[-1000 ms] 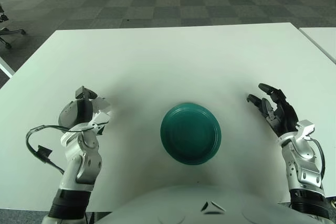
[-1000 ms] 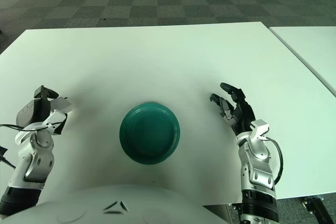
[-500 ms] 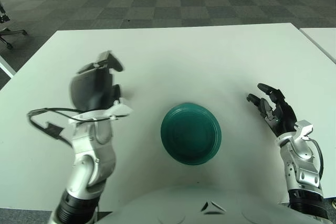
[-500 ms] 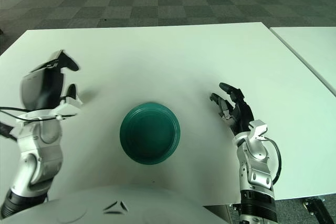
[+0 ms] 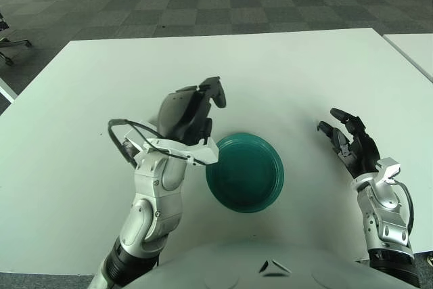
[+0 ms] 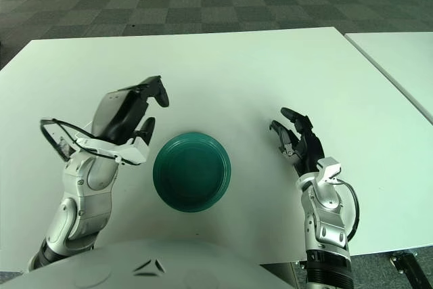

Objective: Put the charger into the plate.

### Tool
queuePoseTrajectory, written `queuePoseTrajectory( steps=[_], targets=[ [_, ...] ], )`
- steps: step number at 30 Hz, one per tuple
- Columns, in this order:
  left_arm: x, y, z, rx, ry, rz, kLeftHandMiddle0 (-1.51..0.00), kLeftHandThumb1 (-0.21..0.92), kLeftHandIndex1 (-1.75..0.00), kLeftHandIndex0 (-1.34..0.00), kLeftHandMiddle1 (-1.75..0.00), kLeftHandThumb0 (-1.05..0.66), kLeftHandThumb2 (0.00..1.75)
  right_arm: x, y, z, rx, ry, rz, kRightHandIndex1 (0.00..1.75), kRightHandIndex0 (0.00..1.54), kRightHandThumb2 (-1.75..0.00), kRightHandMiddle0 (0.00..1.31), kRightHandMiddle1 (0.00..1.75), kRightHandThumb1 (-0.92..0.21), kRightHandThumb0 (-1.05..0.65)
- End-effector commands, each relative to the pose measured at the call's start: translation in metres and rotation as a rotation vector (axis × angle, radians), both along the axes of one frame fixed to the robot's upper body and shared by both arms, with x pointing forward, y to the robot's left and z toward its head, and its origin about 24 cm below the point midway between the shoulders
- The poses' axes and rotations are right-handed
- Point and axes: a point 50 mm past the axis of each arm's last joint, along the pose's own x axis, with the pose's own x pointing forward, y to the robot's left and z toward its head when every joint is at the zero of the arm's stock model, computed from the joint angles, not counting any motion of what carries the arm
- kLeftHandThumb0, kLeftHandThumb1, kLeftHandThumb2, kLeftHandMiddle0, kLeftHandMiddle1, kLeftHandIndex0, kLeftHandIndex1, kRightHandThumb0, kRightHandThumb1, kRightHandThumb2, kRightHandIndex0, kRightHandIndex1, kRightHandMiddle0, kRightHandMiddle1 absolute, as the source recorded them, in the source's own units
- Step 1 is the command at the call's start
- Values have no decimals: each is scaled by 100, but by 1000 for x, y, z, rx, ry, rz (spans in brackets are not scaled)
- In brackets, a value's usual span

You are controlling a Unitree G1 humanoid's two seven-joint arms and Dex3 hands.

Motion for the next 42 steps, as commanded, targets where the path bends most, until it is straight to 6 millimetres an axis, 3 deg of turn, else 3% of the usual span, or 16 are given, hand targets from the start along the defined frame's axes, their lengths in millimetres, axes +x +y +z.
queuePoseTrajectory(
  steps=[1,12,29,42],
  targets=[
    [5,-3,-5,35,12,-47,-83,2,-175,-61,-175,0,167,-16,5,-24,26,131,-10,25,27,-40,0,85,-92,-78],
    [5,-11,-3,88,24,-128,-83,2,-175,-60,-175,0,166,-18,8,-24,26,132,-10,28,26,-40,0,86,-92,-78],
    [8,-6,-1,105,-14,-26,-80,8,-175,-56,-172,0,159,-21,5,-26,25,134,-12,32,24,-40,0,86,-92,-78],
    [1,38,15,83,-144,169,-80,7,-175,-56,-174,0,161,-20,2,-26,25,134,-12,35,23,-40,0,86,-92,-78]
  ],
)
